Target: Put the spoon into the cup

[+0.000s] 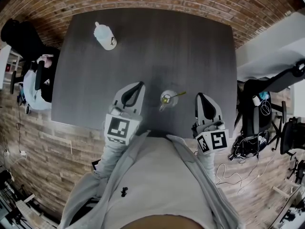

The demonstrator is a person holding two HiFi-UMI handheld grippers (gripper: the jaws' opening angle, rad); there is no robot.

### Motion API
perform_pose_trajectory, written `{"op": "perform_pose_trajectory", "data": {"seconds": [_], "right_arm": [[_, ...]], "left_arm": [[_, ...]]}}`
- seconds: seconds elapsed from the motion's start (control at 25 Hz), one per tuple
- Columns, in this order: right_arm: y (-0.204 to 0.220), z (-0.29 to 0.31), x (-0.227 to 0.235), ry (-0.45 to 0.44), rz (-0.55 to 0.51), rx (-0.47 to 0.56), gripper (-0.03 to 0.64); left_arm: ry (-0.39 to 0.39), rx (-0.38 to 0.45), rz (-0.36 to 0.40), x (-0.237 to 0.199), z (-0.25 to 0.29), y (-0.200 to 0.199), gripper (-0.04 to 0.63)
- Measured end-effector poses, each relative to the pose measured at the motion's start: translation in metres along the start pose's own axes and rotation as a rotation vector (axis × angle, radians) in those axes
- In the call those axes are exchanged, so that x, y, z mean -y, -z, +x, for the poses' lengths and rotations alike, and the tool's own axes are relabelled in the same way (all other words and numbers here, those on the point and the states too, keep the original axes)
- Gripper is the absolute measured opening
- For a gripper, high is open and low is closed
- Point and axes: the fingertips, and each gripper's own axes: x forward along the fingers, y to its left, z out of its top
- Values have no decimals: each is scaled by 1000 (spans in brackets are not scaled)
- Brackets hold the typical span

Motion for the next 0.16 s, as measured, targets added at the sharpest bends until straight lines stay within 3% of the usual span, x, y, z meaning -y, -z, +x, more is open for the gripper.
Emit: {"op": "perform_pose_trajectory", "data": {"seconds": [0.16], "right_arm": [[-1, 3, 2, -1, -3, 0, 17]], "left_arm": [[7, -4, 5, -1, 2, 1, 19]]}}
